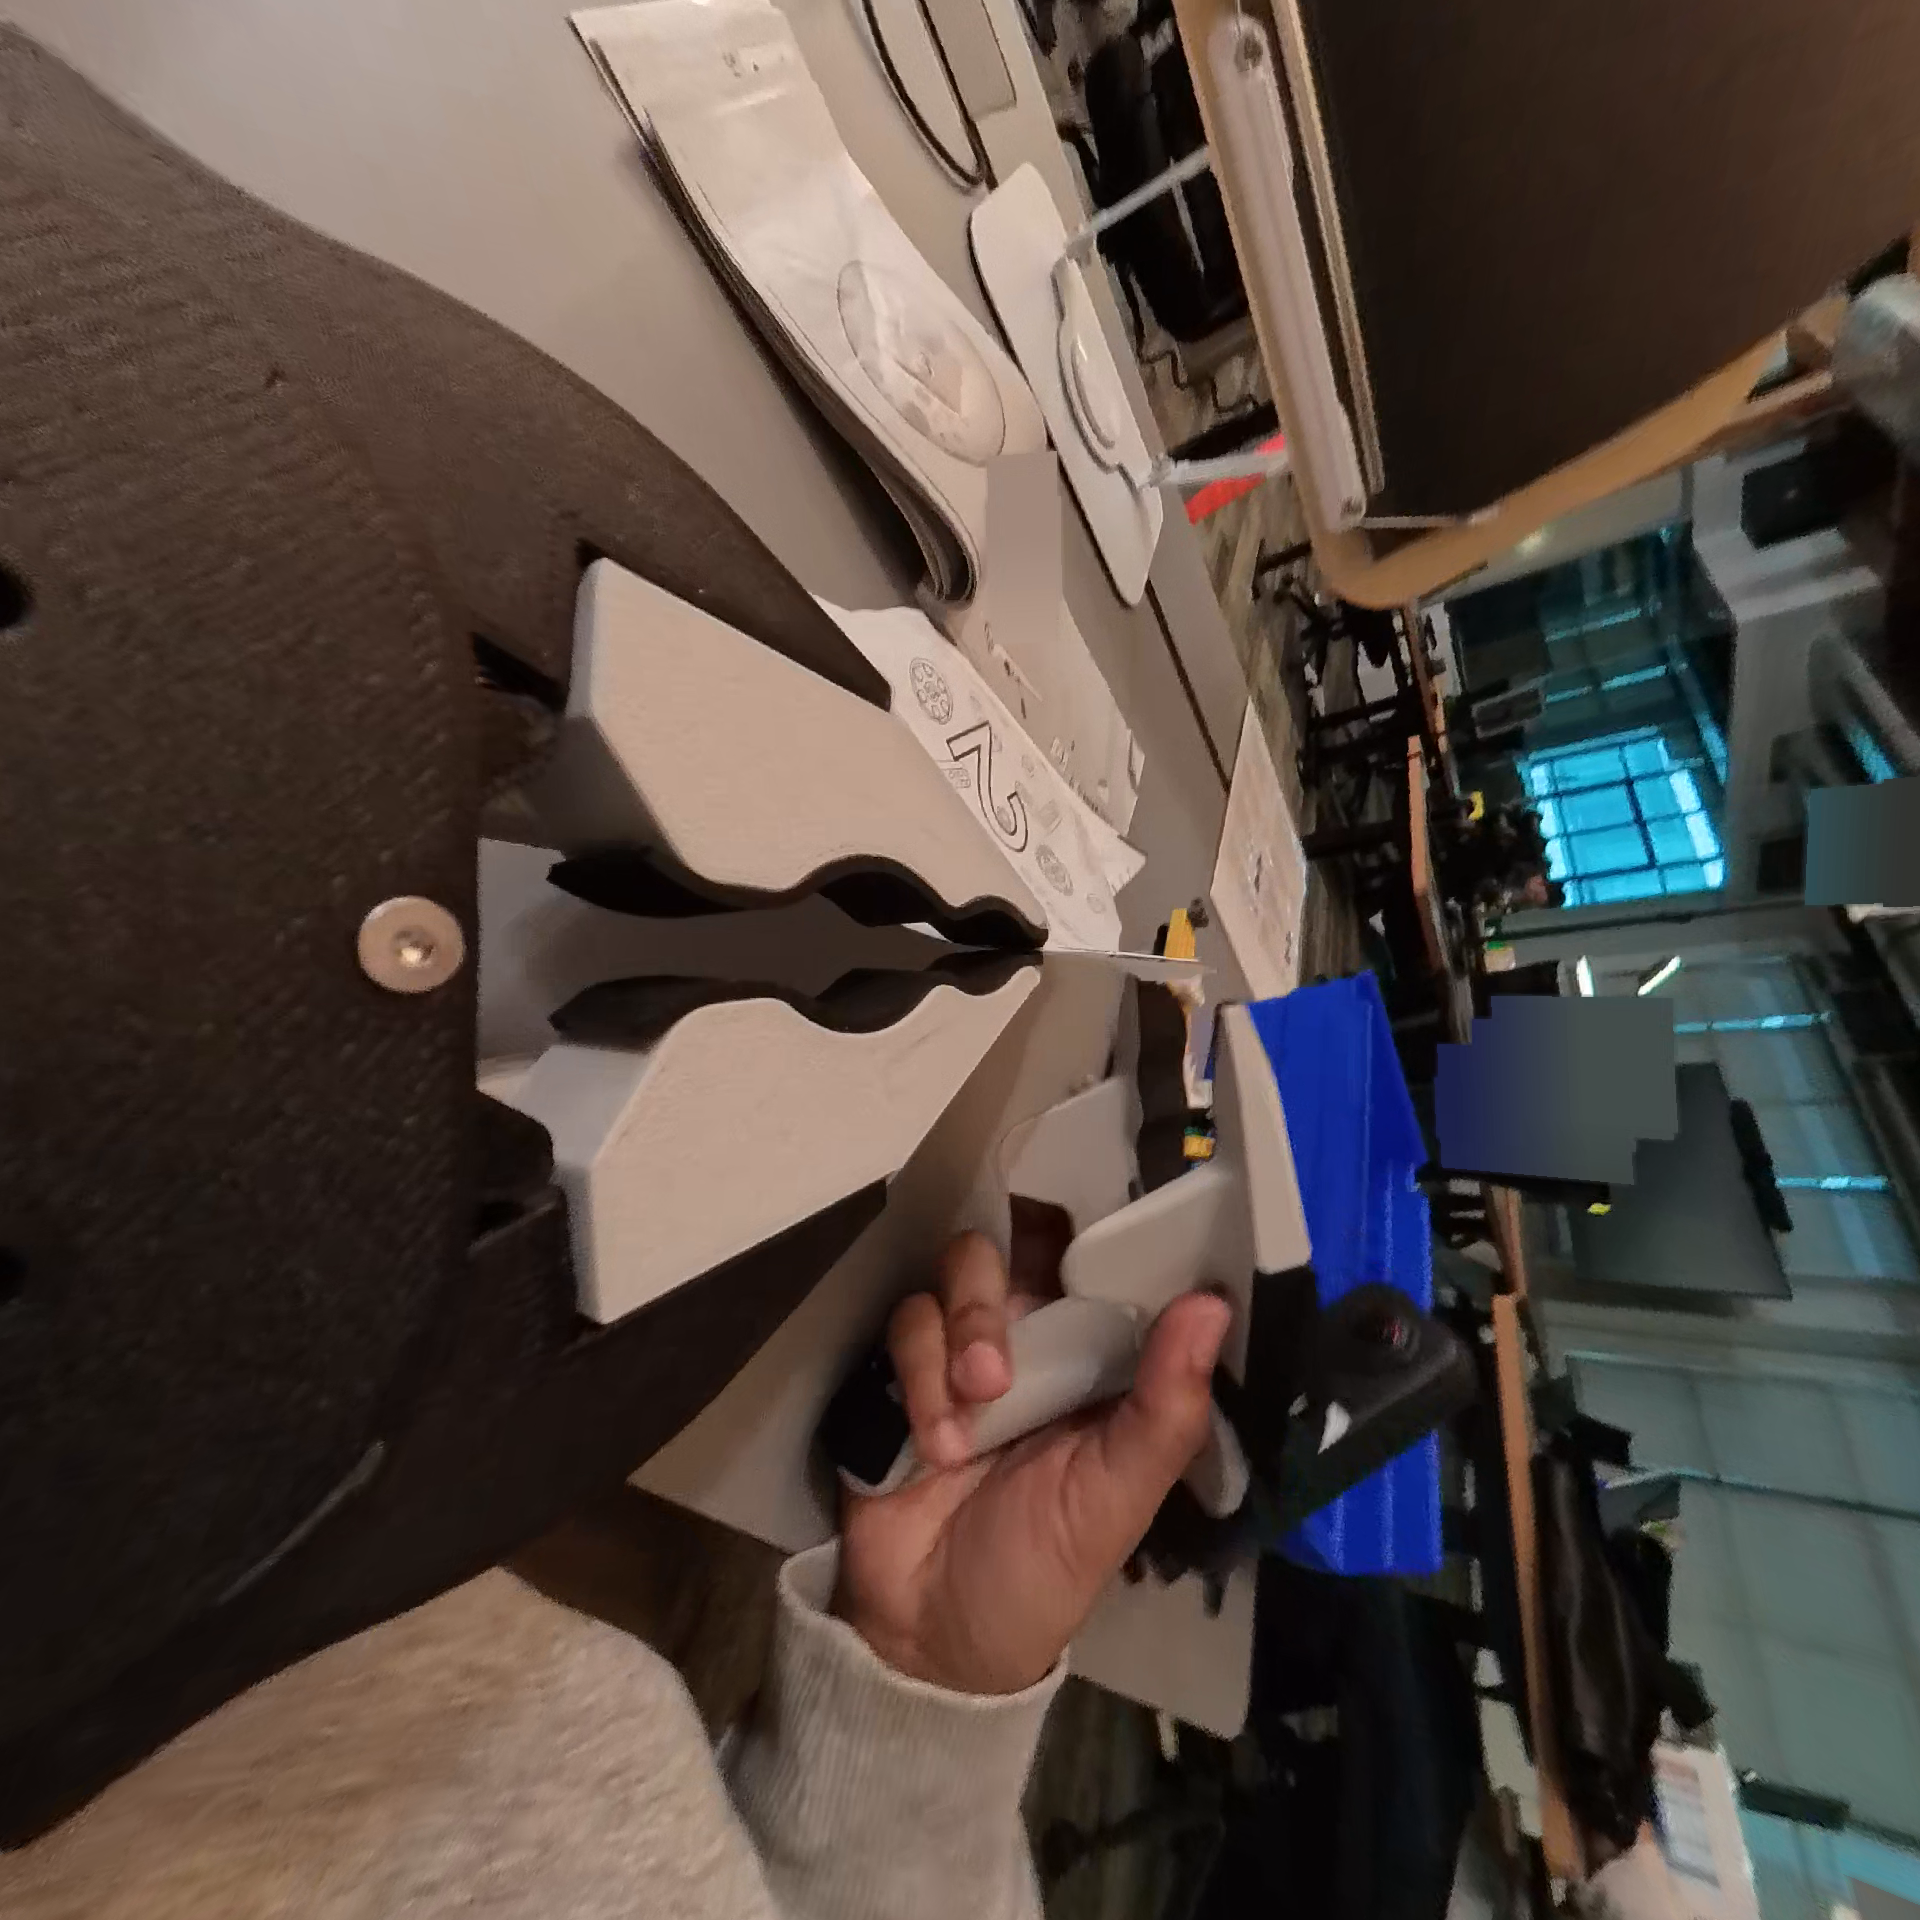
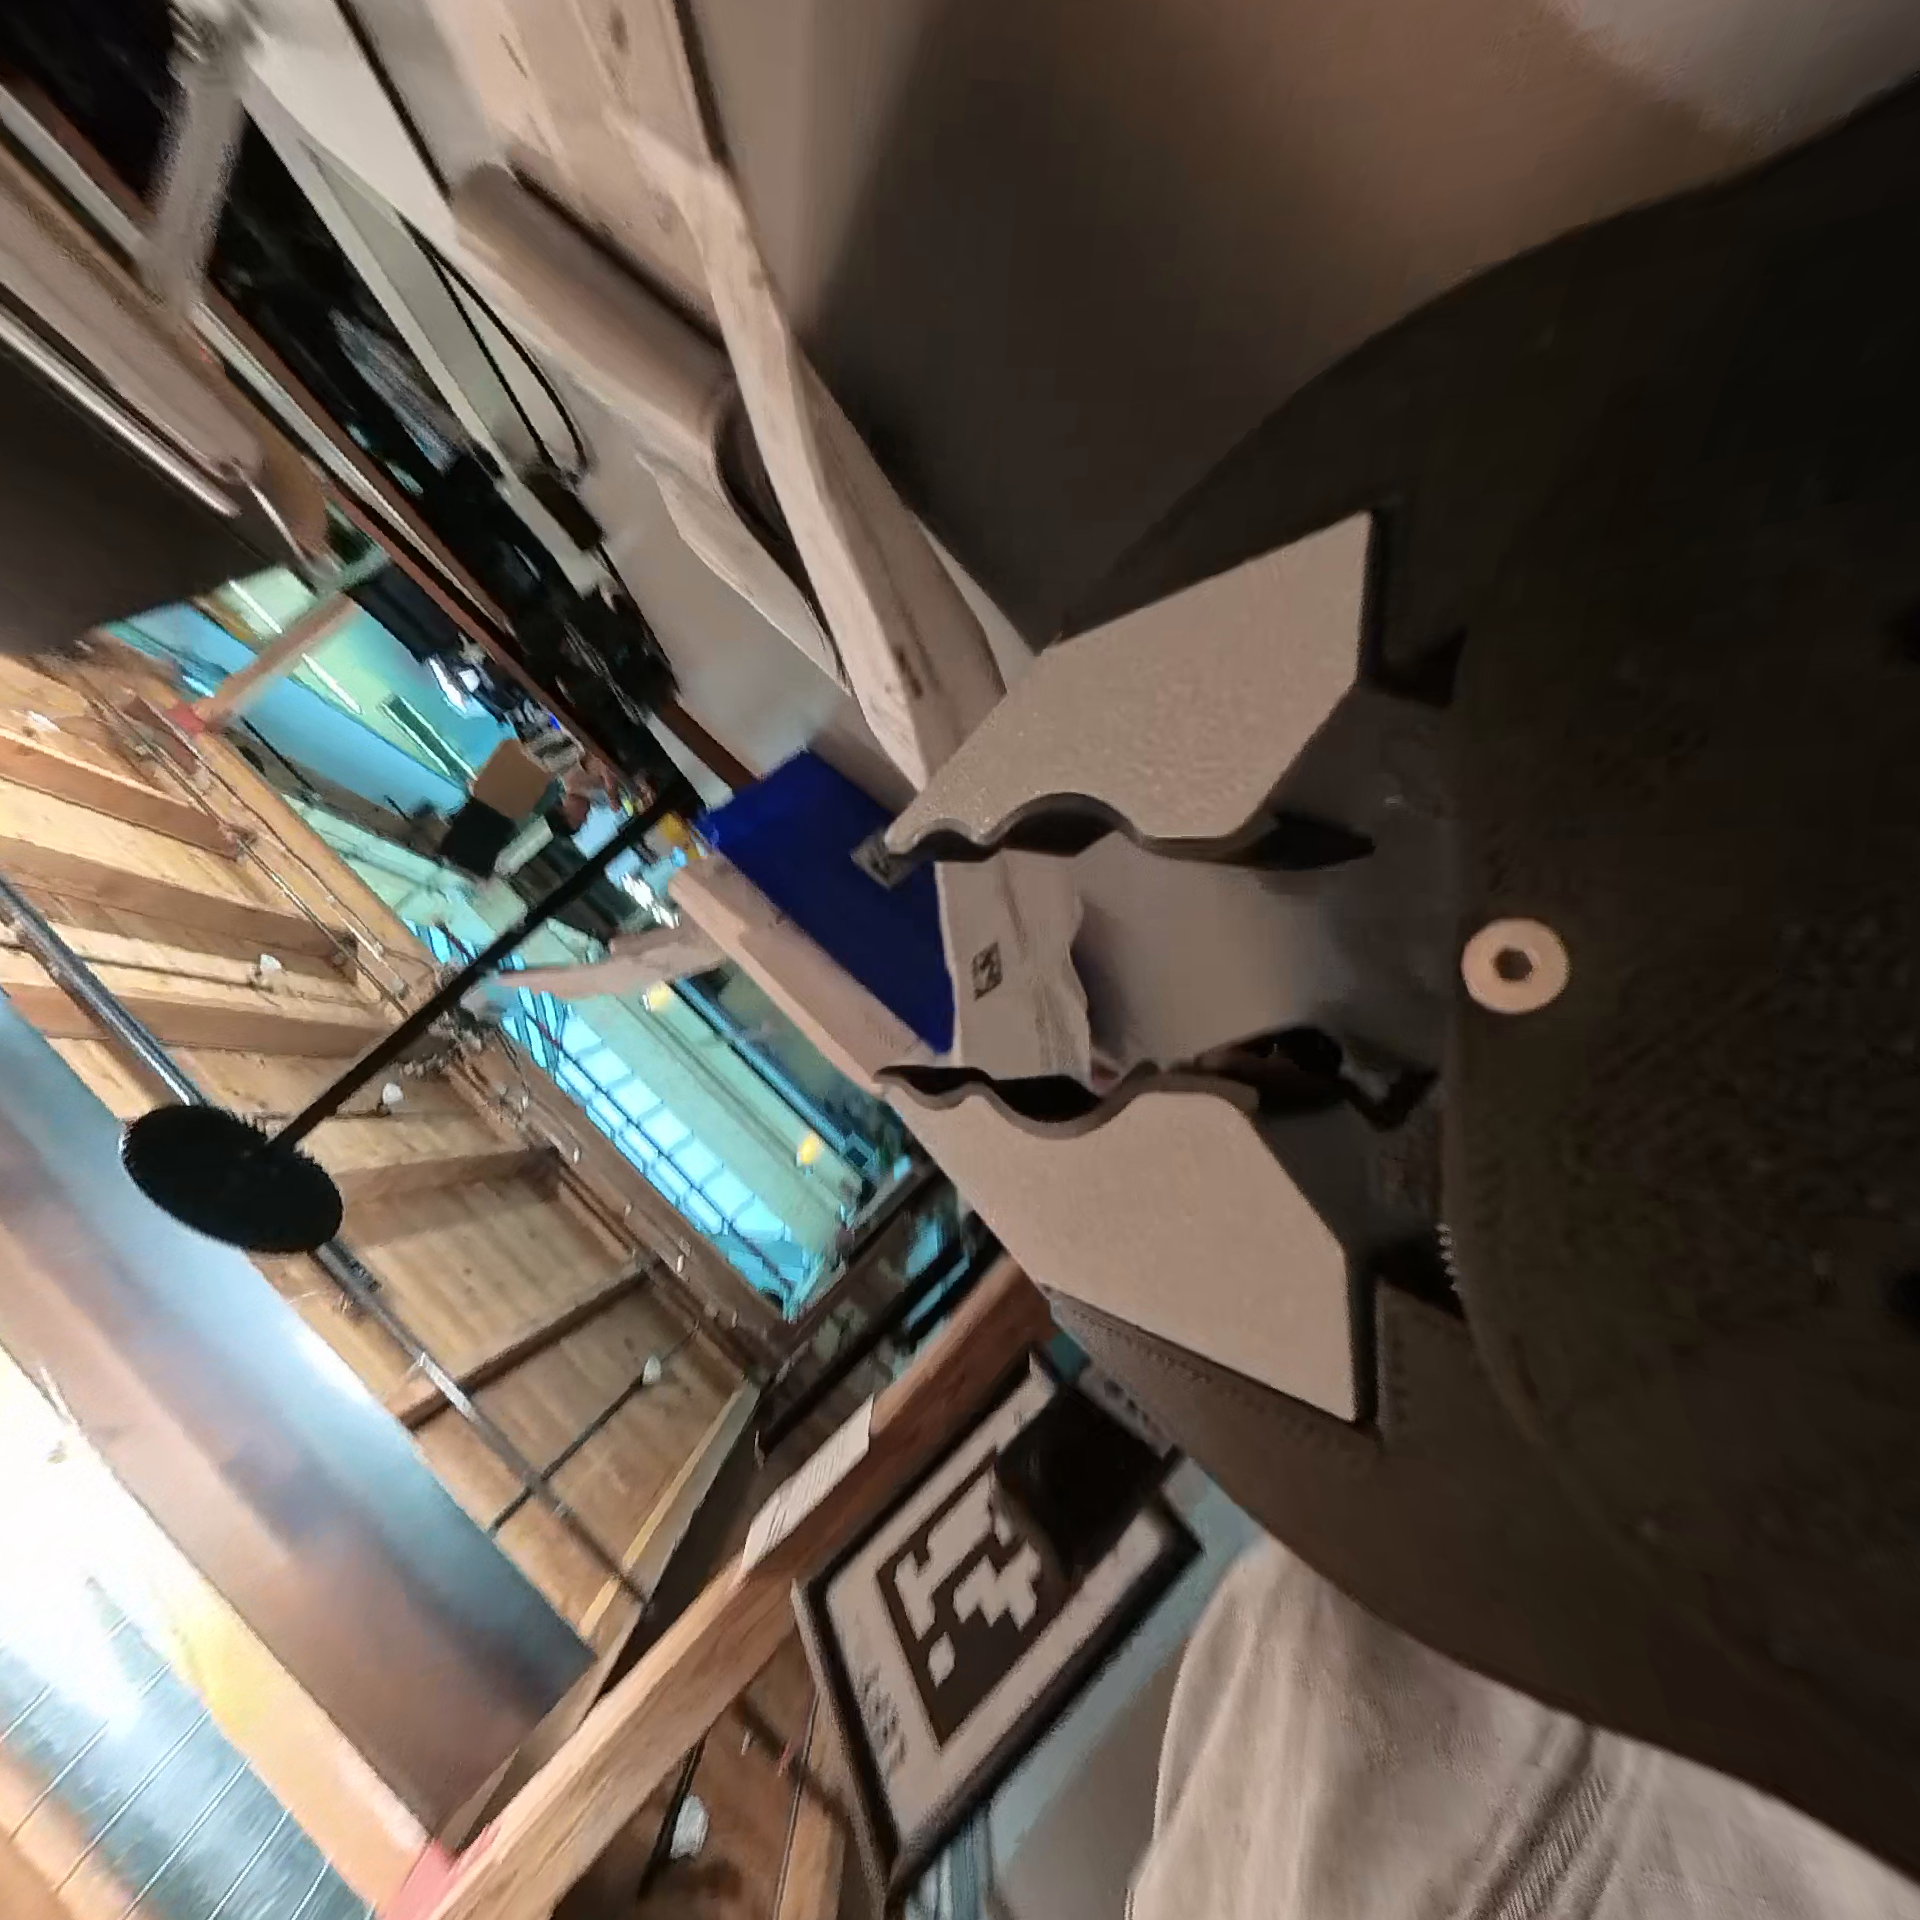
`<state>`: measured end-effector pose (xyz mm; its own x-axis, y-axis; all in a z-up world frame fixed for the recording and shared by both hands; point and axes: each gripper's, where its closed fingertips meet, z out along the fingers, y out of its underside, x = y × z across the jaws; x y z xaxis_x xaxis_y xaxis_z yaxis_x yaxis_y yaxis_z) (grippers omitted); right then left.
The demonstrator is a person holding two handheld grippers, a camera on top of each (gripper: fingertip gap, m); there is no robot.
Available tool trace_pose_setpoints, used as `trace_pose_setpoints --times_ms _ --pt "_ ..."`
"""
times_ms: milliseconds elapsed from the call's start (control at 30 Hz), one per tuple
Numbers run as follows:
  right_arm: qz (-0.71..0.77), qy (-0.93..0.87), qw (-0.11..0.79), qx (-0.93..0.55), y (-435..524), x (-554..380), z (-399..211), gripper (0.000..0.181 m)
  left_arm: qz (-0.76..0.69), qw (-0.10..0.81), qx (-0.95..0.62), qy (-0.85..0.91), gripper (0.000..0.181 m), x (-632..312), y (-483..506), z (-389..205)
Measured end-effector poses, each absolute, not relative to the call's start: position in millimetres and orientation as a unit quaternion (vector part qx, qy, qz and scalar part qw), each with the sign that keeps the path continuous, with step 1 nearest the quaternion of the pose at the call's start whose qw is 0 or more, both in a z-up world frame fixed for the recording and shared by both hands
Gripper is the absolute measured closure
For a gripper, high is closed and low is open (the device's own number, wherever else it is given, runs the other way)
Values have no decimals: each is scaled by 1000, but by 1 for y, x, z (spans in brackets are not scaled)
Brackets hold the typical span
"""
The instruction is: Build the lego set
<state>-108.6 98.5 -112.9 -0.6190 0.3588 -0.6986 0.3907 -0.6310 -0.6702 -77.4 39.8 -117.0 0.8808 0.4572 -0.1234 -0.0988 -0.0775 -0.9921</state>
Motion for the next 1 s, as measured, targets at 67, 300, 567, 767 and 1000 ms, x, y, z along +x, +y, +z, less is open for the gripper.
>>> trace_pose_setpoints --times_ms 67,300,567,767,1000 --pt "-780 442 -43 442 103 -111 -113 144 211 681 -684 -153 181 -85 33 -108" --pt "-758 458 18 464 93 -115 -126 133 184 702 -671 -151 181 -78 37 -103" --pt "-783 415 92 454 97 -110 -120 140 166 689 -697 -111 181 -61 55 -111" --pt "-803 383 151 431 98 -102 -114 172 159 664 -726 -81 181 -51 64 -124" --pt "-808 381 159 421 97 -99 -112 180 177 645 -741 -57 181 -45 70 -132"
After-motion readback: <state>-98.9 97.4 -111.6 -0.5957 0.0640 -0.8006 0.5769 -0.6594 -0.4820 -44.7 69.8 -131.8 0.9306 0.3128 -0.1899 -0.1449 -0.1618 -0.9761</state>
